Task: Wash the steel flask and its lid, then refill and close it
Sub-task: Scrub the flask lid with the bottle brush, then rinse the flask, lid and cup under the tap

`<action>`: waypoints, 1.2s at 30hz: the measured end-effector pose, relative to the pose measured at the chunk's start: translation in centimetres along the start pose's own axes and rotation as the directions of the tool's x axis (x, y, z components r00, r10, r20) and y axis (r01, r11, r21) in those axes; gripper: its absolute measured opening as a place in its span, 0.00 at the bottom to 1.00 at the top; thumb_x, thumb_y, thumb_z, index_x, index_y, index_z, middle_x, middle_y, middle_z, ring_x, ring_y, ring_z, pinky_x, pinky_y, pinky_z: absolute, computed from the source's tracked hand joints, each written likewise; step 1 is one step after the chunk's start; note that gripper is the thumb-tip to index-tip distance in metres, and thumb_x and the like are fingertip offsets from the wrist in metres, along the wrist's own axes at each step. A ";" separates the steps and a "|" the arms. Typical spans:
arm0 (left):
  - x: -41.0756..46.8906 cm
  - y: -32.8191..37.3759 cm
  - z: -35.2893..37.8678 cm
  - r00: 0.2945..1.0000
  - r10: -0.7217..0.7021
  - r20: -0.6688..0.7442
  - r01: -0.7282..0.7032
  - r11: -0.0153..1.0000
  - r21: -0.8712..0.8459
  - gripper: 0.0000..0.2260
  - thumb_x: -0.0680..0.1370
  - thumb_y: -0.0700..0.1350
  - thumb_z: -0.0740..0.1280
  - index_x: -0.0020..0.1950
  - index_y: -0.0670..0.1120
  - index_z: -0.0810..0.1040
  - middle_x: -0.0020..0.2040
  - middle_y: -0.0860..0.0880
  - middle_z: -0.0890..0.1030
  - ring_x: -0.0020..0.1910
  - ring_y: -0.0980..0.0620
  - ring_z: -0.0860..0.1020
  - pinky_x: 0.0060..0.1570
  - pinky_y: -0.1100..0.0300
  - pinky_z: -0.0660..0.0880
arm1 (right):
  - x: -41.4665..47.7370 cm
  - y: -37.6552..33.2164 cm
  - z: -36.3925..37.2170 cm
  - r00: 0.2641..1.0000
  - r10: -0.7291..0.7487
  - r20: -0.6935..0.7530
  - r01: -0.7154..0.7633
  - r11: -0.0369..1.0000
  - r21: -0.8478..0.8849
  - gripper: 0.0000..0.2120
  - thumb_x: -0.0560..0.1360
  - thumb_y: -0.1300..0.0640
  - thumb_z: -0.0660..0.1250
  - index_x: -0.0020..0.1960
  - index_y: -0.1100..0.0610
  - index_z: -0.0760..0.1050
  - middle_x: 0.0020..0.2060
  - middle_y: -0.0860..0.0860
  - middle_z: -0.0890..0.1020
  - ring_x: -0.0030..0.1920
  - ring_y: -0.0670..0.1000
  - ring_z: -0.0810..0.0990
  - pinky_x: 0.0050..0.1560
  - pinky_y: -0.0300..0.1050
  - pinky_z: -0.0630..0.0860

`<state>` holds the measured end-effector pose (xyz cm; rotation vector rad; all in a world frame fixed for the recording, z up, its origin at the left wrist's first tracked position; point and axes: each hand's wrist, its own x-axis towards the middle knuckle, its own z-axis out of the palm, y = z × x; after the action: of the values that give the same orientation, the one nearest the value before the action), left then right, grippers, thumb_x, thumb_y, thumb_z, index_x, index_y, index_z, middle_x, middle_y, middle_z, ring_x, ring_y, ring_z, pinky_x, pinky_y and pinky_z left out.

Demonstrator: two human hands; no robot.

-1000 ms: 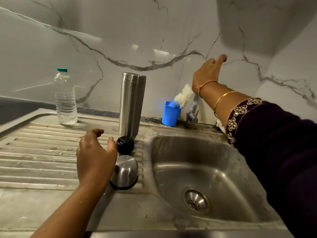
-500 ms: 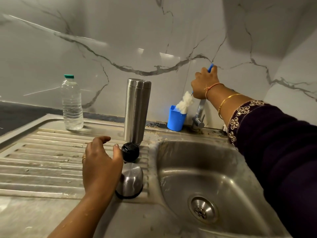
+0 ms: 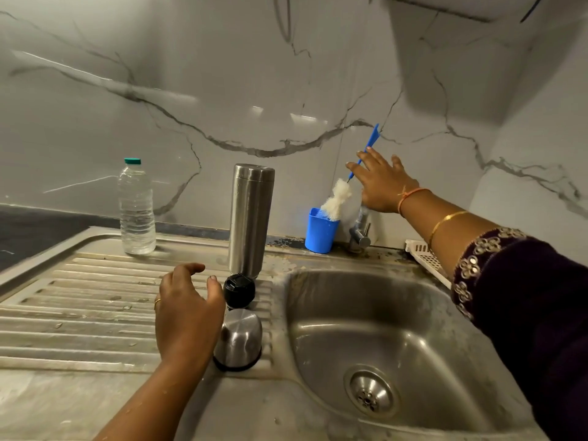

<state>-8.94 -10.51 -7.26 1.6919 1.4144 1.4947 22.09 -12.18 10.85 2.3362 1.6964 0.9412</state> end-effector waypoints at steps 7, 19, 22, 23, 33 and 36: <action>0.2 0.1 -0.4 0.999 -0.036 -0.008 0.036 0.999 -0.010 0.13 0.78 0.45 0.64 0.62 0.46 0.73 0.62 0.44 0.73 0.58 0.45 0.73 0.50 0.54 0.68 | -8.2 -4.8 1.7 0.996 0.001 0.085 -0.032 0.932 0.362 0.28 0.77 0.53 0.61 0.75 0.51 0.58 0.74 0.56 0.58 0.73 0.58 0.58 0.70 0.58 0.61; 1.8 -1.9 -1.8 0.981 -0.193 -0.017 0.192 0.981 -0.040 0.14 0.78 0.44 0.63 0.62 0.42 0.74 0.59 0.43 0.77 0.55 0.46 0.75 0.51 0.53 0.70 | -18.4 -6.3 5.2 0.919 0.227 0.323 -0.388 0.670 0.633 0.18 0.78 0.50 0.61 0.66 0.51 0.71 0.67 0.53 0.68 0.65 0.55 0.69 0.64 0.56 0.69; 2.3 -2.0 -1.9 0.974 -0.218 0.065 0.224 0.971 -0.088 0.14 0.78 0.45 0.65 0.62 0.42 0.74 0.57 0.44 0.78 0.51 0.49 0.73 0.49 0.55 0.71 | -19.2 -6.7 5.5 0.916 0.210 0.340 -0.387 0.680 0.622 0.17 0.78 0.50 0.61 0.65 0.50 0.72 0.66 0.52 0.69 0.64 0.55 0.70 0.63 0.56 0.70; 2.5 -2.1 -1.8 0.970 -0.224 0.099 0.233 0.967 -0.102 0.14 0.78 0.45 0.65 0.62 0.42 0.75 0.57 0.44 0.78 0.51 0.49 0.74 0.46 0.55 0.73 | -19.4 -7.0 5.5 0.917 0.194 0.348 -0.379 0.693 0.613 0.17 0.78 0.49 0.61 0.65 0.50 0.71 0.66 0.52 0.69 0.63 0.54 0.70 0.63 0.55 0.70; 5.8 -0.5 -3.1 0.899 -0.179 0.401 0.279 0.938 -0.207 0.19 0.74 0.49 0.71 0.60 0.44 0.73 0.58 0.44 0.78 0.59 0.46 0.74 0.57 0.51 0.71 | -19.6 -7.6 5.0 0.940 0.157 0.303 -0.307 0.777 0.550 0.17 0.79 0.48 0.57 0.66 0.50 0.70 0.65 0.51 0.69 0.65 0.54 0.68 0.63 0.56 0.68; 7.6 0.7 -2.3 0.891 -0.127 0.436 0.245 0.943 -0.225 0.25 0.72 0.51 0.72 0.64 0.44 0.70 0.62 0.44 0.76 0.60 0.47 0.74 0.58 0.52 0.70 | -19.3 -7.6 4.9 0.941 0.181 0.286 -0.311 0.795 0.522 0.17 0.79 0.48 0.57 0.66 0.50 0.70 0.65 0.51 0.70 0.65 0.54 0.68 0.63 0.56 0.67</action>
<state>-11.77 -4.60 -2.72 1.5337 1.0526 1.0800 14.84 -25.24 -4.40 2.9520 1.7783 0.1719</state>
